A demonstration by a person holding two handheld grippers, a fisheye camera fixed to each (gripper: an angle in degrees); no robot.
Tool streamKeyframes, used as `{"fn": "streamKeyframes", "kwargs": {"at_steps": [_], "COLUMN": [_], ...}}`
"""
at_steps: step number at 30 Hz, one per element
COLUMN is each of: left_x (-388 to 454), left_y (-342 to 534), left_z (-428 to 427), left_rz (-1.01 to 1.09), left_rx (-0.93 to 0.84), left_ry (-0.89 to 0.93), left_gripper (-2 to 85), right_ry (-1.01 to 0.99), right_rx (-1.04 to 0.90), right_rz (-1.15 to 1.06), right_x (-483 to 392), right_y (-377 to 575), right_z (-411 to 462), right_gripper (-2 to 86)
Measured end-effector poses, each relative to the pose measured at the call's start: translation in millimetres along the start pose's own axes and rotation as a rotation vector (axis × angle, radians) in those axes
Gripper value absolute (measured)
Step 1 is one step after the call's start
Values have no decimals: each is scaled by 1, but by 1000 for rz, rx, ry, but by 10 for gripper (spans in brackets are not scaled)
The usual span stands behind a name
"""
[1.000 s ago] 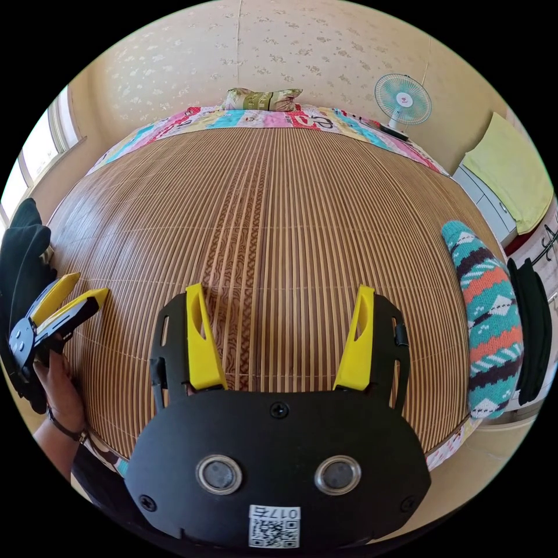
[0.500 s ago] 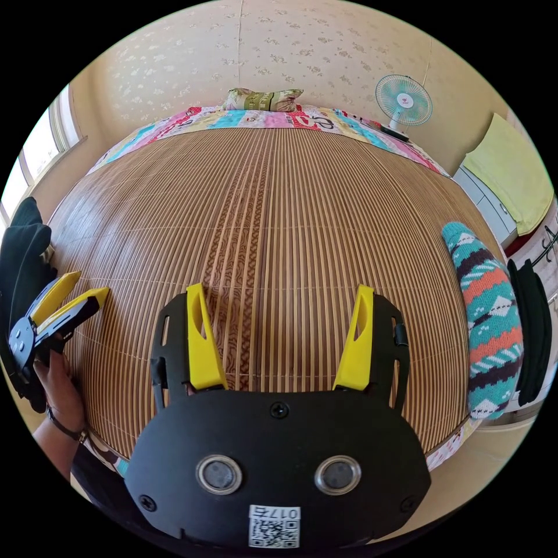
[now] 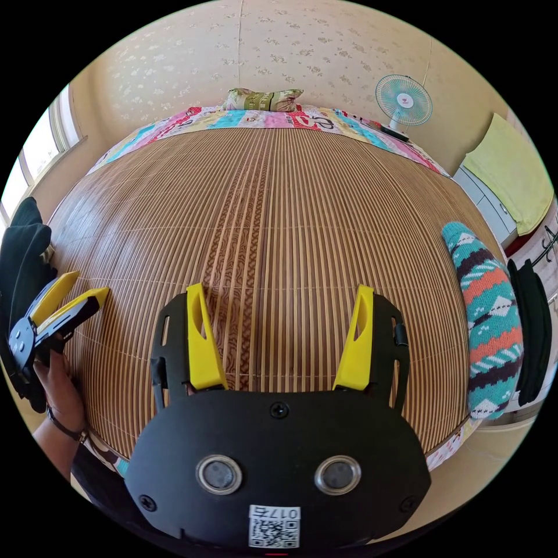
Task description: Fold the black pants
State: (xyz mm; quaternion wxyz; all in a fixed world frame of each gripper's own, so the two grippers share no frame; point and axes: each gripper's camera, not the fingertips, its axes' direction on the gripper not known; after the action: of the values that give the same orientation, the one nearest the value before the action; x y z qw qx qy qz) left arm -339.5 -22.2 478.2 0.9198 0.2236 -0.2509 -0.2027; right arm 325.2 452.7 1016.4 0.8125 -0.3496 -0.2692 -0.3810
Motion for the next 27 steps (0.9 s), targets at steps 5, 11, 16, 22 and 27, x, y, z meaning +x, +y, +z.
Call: {"fn": "streamKeyframes", "kwargs": {"at_steps": [5,11,16,22,27], "left_x": [-2,-9,-13,-12,-11], "left_y": [-2,-5,-7,-8,-9], "left_z": [-1,0,0,-2,-4], "left_rz": [-24,-59,-71,-70,-71], "left_rx": [-4,-19,-27,-27,-26], "left_ry": [-9,8,30,32,33], "left_gripper": [226,241,242,241,241], "right_ry": [0,0,0,1,1], "right_rx": [0,0,0,0,0], "right_rz": [0,1,1,2,2], "right_x": [0,0,-1,-3,-5], "right_y": [1,2,4,5,6], "right_z": [0,-1,-2,-3,-4], "right_gripper": [325,325,326,326,326]}}
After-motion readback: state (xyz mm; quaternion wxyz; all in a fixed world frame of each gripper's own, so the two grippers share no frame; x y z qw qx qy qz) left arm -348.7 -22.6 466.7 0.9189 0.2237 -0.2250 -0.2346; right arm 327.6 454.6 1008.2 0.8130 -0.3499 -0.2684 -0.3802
